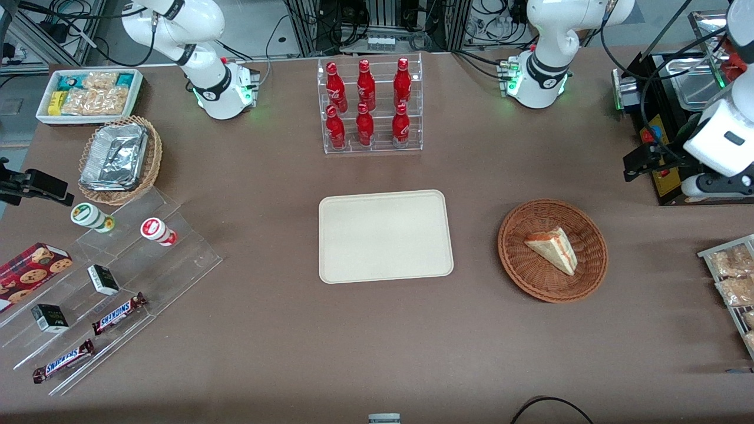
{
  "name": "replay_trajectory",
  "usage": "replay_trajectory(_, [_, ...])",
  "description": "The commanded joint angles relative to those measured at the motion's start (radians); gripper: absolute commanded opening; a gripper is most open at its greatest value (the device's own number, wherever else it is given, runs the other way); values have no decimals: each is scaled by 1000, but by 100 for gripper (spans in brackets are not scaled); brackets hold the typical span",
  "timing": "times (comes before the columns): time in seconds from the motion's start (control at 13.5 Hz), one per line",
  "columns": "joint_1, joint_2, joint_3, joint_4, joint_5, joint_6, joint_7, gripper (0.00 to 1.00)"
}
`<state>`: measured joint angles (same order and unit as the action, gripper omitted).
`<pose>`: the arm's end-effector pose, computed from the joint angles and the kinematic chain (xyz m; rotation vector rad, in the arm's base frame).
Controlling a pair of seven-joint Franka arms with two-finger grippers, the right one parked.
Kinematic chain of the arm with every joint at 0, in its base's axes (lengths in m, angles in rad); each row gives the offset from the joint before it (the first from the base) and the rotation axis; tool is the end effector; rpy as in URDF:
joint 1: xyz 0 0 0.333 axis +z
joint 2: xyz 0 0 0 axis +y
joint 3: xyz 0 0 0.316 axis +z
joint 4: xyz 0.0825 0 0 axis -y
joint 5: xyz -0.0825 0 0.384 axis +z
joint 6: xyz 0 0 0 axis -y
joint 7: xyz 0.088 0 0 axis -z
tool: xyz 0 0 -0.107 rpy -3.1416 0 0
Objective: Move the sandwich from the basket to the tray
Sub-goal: 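Move the left gripper over the wicker basket holding the wrapped sandwich, then lower the open left gripper around the sandwich in the basket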
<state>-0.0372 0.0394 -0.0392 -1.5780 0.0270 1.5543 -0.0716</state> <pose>0.5620 -0.0397 0.5977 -3.1101 0.0081 0.0949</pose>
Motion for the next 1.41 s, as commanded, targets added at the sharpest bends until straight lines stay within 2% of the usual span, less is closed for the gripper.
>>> replay_trajectory(0.0, [-3, -33, -7, -173, 17, 164, -92, 100])
replay_trajectory(0.22, [-7, -85, -11, -403, 17, 424, -281, 100])
replay_trajectory(0.52, [-9, -90, -41, -612, 17, 717, -609, 100])
replay_trajectory(0.89, [-9, -29, -41, -691, 19, 852, -769, 100])
replay_trajectory(1.33, [-9, 94, -42, -698, 19, 980, -867, 100])
